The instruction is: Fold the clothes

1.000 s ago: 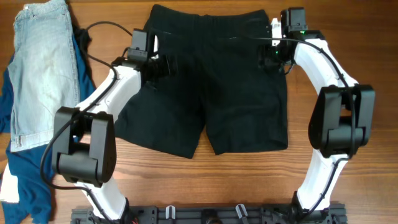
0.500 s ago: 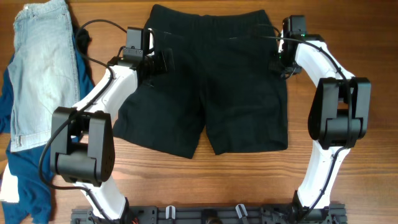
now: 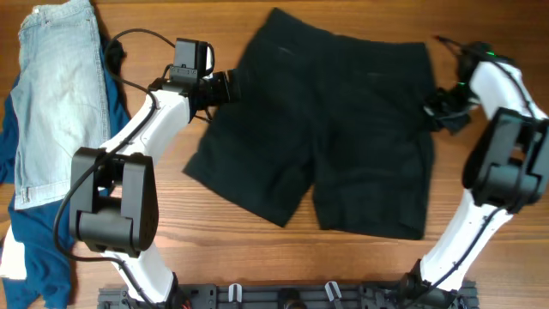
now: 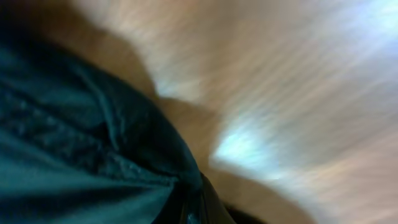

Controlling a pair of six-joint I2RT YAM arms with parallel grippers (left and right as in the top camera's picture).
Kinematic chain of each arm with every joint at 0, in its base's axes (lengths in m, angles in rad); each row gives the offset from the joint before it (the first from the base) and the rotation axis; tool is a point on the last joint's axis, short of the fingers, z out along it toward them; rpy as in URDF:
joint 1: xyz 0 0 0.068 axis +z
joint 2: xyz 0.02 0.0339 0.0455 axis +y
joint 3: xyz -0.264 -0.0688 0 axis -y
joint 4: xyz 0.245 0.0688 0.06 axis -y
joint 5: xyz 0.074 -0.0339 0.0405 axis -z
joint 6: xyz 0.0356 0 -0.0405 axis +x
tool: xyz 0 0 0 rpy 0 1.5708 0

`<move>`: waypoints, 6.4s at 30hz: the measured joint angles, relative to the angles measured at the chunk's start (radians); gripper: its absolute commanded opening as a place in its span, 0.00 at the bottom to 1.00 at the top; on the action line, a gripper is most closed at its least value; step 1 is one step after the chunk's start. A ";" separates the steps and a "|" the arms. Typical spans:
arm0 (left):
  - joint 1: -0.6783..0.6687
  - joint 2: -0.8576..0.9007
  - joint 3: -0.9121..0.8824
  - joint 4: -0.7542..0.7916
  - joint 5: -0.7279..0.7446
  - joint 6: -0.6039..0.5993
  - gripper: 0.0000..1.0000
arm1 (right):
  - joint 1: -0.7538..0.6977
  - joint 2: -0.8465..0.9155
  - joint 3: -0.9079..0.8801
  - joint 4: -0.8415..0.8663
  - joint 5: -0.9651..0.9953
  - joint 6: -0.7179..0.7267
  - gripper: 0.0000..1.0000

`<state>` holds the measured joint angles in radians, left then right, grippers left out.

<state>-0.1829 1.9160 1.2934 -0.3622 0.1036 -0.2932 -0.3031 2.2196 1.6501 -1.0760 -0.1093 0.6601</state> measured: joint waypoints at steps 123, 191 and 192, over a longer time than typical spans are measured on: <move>0.045 0.206 0.373 -0.495 -0.034 0.009 0.96 | 0.027 -0.042 -0.029 -0.044 0.072 -0.153 1.00; -0.263 -0.458 -0.315 -0.460 -0.003 -0.399 0.58 | 0.129 -0.533 0.133 -0.243 -0.138 -0.457 1.00; -0.270 -0.491 -0.368 -0.433 0.000 -0.459 0.56 | 0.129 -0.533 0.133 -0.245 -0.138 -0.457 1.00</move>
<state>-0.4534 1.4250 0.9253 -0.7956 0.1036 -0.7521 -0.1738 1.6867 1.7828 -1.3209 -0.2470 0.2031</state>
